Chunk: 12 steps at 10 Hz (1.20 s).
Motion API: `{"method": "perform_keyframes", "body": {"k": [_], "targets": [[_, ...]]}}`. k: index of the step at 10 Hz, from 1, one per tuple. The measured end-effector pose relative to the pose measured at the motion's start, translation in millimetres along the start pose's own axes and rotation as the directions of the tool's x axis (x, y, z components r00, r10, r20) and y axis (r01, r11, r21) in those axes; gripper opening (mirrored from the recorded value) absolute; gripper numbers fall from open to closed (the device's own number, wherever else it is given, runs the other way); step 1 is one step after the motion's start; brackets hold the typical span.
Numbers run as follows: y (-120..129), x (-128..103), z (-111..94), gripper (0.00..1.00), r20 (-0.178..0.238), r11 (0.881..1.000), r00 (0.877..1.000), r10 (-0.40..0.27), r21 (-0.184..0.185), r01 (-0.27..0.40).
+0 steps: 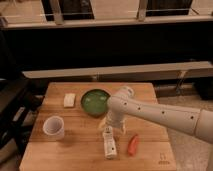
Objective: Place the bottle in the ceramic bowl
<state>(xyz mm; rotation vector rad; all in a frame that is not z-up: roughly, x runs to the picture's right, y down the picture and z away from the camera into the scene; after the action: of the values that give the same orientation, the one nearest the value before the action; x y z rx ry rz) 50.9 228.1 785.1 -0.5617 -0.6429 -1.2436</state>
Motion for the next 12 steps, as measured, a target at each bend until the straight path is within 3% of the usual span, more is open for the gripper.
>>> {"method": "perform_keyframes", "body": {"k": [12], "targets": [[4,10,25,0.80,0.021,1.000,1.000,-0.005,-0.023,0.006]]}}
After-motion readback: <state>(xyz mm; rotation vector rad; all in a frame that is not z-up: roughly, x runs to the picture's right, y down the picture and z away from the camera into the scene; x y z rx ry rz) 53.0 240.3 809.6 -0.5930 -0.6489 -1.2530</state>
